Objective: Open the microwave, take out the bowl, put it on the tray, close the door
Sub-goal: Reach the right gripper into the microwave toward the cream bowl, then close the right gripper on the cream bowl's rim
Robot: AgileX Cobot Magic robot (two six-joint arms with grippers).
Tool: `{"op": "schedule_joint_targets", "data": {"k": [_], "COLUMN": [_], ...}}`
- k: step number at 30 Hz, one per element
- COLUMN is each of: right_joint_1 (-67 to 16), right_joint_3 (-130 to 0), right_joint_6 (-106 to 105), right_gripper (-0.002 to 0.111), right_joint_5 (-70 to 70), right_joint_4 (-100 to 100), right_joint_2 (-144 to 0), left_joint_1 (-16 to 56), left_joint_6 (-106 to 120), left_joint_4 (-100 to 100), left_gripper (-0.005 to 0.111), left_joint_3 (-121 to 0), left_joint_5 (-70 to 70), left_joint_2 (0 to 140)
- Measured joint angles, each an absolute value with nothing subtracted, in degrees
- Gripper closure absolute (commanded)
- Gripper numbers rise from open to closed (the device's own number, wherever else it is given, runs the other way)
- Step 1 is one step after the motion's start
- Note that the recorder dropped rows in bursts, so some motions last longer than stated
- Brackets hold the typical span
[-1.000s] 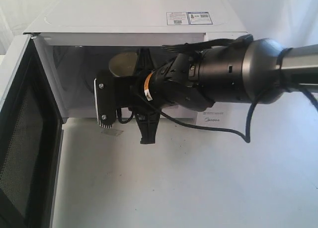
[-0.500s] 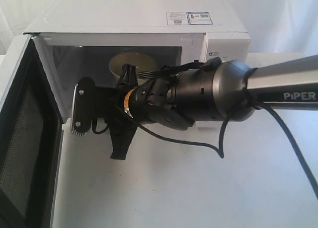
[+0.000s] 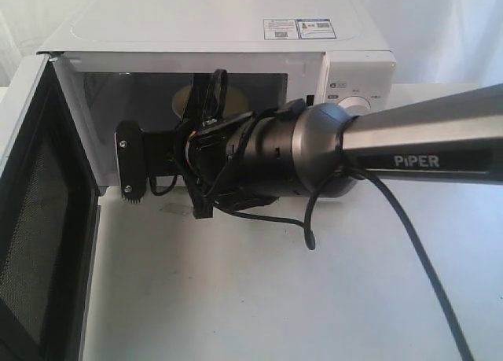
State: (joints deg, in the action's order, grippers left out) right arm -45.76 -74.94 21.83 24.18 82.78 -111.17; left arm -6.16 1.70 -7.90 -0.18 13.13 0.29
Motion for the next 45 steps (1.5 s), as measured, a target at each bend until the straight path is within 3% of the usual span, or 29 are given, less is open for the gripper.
{"op": "schedule_joint_targets", "data": {"k": [10, 20, 45], "right_joint_1": [-45.8, -45.9, -45.6], "right_joint_3": [-75.3, -76.4, -79.8], "right_joint_6": [25.6, 28.6, 42.1], "right_gripper": [0.104, 0.054, 0.053], "right_joint_5": [24.1, 23.6, 30.9], "right_joint_4": [87.0, 88.3, 99.3], "right_joint_2": [-113.6, -116.3, -120.5], "left_joint_1": [-6.2, -6.2, -6.2], "left_joint_6": [1.7, 1.7, 1.7], "left_joint_4": [-7.9, -7.9, -7.9], "left_gripper": [0.107, 0.107, 0.107], "left_joint_3": [-0.2, -0.2, -0.2], "left_joint_5": [13.1, 13.1, 13.1], "left_joint_2": [0.3, 0.3, 0.3]}}
